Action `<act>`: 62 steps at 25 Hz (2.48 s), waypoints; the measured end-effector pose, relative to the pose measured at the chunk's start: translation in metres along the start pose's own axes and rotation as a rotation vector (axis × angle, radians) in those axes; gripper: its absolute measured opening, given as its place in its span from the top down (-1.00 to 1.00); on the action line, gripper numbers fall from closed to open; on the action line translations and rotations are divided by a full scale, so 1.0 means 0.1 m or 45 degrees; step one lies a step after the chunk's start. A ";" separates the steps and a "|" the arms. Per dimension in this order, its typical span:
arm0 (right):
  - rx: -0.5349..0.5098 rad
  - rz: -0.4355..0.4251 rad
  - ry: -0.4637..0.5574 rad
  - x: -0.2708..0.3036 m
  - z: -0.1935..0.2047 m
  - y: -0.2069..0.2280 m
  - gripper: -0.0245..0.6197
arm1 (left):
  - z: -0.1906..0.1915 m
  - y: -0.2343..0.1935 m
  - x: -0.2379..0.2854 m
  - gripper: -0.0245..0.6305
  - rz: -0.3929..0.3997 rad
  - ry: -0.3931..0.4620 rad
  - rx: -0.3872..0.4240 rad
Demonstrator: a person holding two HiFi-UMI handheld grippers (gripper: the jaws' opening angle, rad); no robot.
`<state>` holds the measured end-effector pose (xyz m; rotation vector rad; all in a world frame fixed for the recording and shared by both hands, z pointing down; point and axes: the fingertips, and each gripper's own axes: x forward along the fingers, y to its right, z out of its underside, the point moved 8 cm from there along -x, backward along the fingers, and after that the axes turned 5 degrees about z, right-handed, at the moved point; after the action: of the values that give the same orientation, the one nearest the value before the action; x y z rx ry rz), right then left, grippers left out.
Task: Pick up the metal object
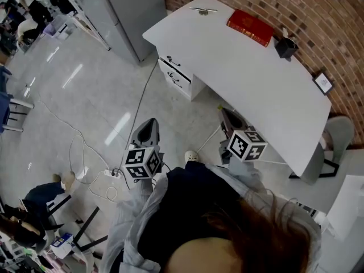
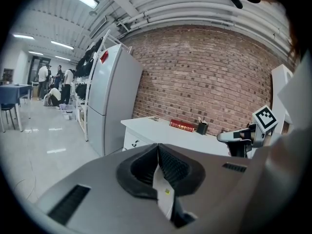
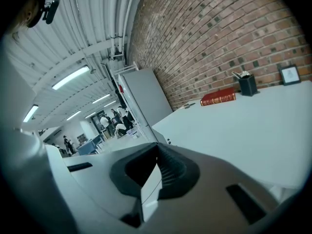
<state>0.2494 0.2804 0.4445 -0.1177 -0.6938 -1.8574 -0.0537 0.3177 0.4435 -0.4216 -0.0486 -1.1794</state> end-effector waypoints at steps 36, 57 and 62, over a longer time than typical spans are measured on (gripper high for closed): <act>0.011 -0.042 -0.077 1.52 -0.59 -0.30 -0.03 | -0.64 -0.90 1.15 0.87 0.048 -0.031 -0.016; 0.064 0.027 0.004 2.58 -1.05 -0.70 -0.03 | -1.25 -1.92 1.80 0.87 0.117 -0.007 0.027; 0.077 0.030 0.029 2.77 -1.07 -0.82 -0.03 | -1.34 -2.11 1.89 0.87 0.149 -0.004 0.038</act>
<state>0.0924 0.0155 0.4333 -0.0649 -0.7294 -1.8110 -0.1947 0.0386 0.4300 -0.3947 -0.0439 -1.0619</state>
